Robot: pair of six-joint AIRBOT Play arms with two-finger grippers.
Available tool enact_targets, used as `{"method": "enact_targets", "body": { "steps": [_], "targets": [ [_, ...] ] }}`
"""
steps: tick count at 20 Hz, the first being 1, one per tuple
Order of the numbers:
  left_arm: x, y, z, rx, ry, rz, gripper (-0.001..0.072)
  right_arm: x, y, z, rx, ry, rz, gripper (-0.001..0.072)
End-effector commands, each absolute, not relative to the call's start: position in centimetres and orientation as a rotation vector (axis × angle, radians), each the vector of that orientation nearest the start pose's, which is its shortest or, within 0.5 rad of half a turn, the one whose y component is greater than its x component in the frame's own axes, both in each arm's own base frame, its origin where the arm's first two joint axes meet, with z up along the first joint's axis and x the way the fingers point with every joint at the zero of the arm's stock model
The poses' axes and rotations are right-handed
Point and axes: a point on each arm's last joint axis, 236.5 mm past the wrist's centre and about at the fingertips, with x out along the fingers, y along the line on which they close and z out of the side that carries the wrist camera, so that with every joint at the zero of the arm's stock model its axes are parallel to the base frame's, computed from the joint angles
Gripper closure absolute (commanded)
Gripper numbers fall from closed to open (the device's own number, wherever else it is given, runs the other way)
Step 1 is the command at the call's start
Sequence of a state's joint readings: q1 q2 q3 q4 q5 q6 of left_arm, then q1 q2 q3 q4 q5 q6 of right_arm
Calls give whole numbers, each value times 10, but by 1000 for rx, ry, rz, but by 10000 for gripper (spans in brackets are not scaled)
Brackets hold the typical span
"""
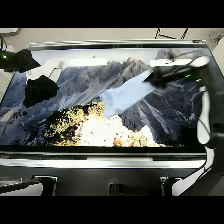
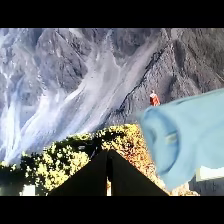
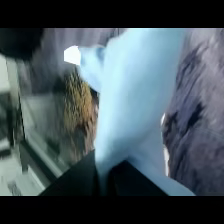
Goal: Fold the clothes and pants, and hang the long-sleeved shirts on hangers.
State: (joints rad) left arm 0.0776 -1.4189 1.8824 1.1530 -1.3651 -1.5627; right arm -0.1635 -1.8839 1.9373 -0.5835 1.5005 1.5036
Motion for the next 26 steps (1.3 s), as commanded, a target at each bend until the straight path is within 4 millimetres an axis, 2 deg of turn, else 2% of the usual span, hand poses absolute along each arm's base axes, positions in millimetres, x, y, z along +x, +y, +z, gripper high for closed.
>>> {"method": "enact_targets", "body": {
  "steps": [1,3,6,7,9,10,11,14,15,16,20,23,26],
  "targets": [
    [467,-58,225,-291,871,-274,681,531,9,152,885,1035,465,671],
    [467,-58,225,-291,871,-274,681,525,-65,152,976,980,329,671],
    [466,-58,225,-291,875,-275,681,491,-179,131,1060,949,61,671],
    [465,-59,223,-290,884,-277,681,473,-215,124,1089,940,-31,671],
    [463,-59,222,-304,893,-270,681,435,-274,108,1122,935,-202,671],
    [463,-59,222,-313,895,-267,681,412,-299,98,1139,949,-291,671],
    [463,-60,222,-318,896,-265,681,388,-314,84,1165,986,-353,671],
    [463,-64,223,-325,898,-268,681,307,-339,35,1168,1177,-622,671],
    [462,-66,222,-328,901,-270,681,280,-349,24,1116,1228,-742,672],
    [462,-68,223,-330,902,-272,681,263,-349,17,1092,1253,-805,671],
    [461,-75,223,-323,904,-287,681,216,-318,-15,1107,1381,-871,670],
    [461,-77,222,-320,905,-291,681,182,-298,-29,1063,1443,-935,670],
    [461,-77,222,-319,905,-291,681,162,-275,-41,1065,1453,-970,670]
  ]
}}
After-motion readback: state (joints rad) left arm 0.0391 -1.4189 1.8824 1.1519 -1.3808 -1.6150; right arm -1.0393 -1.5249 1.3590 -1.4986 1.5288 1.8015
